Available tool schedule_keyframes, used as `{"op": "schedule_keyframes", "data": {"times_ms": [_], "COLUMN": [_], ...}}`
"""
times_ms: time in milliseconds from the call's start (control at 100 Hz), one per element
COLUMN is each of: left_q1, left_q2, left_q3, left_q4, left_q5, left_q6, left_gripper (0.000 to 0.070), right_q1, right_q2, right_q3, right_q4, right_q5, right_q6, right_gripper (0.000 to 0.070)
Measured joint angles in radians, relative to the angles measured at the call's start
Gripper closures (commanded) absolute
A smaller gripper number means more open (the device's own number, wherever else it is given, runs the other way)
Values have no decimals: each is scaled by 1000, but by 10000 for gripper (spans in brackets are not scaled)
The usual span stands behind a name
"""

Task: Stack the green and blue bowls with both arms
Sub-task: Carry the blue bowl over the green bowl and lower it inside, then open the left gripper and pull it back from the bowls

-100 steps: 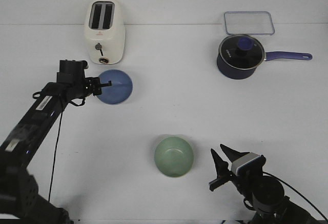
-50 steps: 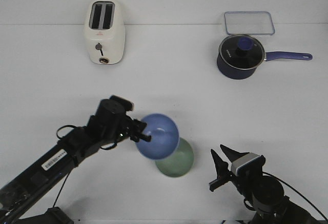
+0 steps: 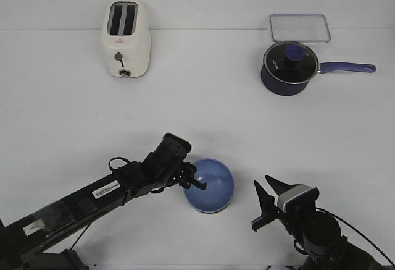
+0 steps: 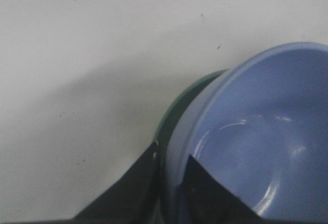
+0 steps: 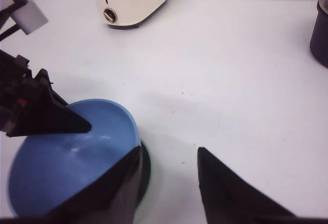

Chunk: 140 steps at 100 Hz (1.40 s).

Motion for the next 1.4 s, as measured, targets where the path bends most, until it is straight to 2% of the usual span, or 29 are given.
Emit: {"op": "schedule_keyframes", "data": {"times_ms": [50, 130, 180, 340, 430, 650, 760, 870, 900, 940, 970, 980, 1110, 1400], "left_q1": [0, 0, 0, 0, 8, 77, 94, 105, 105, 105, 105, 105, 105, 105], "left_q2": [0, 0, 0, -9, -72, -447, -643, -806, -837, -871, -888, -892, -905, -901], "left_q3": [0, 0, 0, 0, 0, -6, -114, -286, -329, -378, -408, -417, -468, -468], "left_q4": [1, 2, 2, 4, -6, -79, -67, -59, -47, -32, -24, -22, -19, 11], "left_q5": [0, 0, 0, -4, -37, -208, -263, -289, -289, -289, -288, -289, -286, -285], "left_q6": [0, -3, -3, 13, 40, 106, 109, 82, 69, 53, 42, 39, -8, -10], "left_gripper": [573, 371, 302, 301, 301, 301, 301, 338, 373, 495, 642, 697, 693, 685], "right_q1": [0, 0, 0, 0, 0, 0, 0, 0, 0, 0, 0, 0, 0, 0], "right_q2": [0, 0, 0, 0, 0, 0, 0, 0, 0, 0, 0, 0, 0, -2], "right_q3": [0, 0, 0, 0, 0, 0, 0, 0, 0, 0, 0, 0, 0, 0], "right_q4": [-1, -1, -1, -1, -1, -1, -1, -1, -1, -3, -5, -7, -25, -12], "right_q5": [0, 0, 0, 0, 0, 0, 0, 0, -1, -1, -1, -2, -1, -1], "right_q6": [0, 0, 0, 0, 0, 0, 0, 0, 0, 0, 0, 0, -1, 0], "right_gripper": [475, 475, 475, 475, 475, 475, 475, 478, 501, 591, 700, 700, 696, 696]}}
